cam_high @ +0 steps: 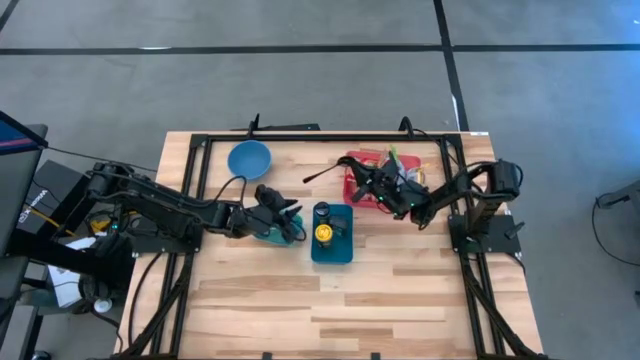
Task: Pick & Place Food Item
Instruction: Put the black spoon into the green bin
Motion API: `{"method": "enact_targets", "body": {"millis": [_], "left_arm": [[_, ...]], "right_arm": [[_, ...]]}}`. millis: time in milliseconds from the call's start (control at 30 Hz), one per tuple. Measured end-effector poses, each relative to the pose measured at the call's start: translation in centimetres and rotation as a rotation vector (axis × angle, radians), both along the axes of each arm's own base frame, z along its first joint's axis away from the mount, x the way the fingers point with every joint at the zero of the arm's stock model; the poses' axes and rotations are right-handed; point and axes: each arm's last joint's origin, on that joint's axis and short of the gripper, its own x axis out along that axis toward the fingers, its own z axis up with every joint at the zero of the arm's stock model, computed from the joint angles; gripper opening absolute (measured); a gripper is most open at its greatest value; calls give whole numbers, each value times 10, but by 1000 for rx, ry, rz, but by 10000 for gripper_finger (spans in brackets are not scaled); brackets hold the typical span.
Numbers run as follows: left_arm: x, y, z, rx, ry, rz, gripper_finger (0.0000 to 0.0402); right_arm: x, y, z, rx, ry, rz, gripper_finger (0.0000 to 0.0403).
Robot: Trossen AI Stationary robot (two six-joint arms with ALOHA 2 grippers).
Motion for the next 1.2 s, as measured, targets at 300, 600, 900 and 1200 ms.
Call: {"method": "enact_targets", "body": {"millis": [300, 600, 900, 1200], "left_arm": [[-2, 9, 3, 124, -18, 201, 97], [-5, 43, 4, 61, -90, 178, 97], [-48, 69, -13, -7, -387, -70, 97], [-74, 67, -16, 2, -572, -235, 97]], "right_arm": [[-8, 11, 26, -55, -64, 23, 0], [-12, 16, 39, -113, -71, 23, 0], [-12, 16, 40, -116, -71, 20, 0], [-10, 15, 44, -80, -121, 35, 0]]}}
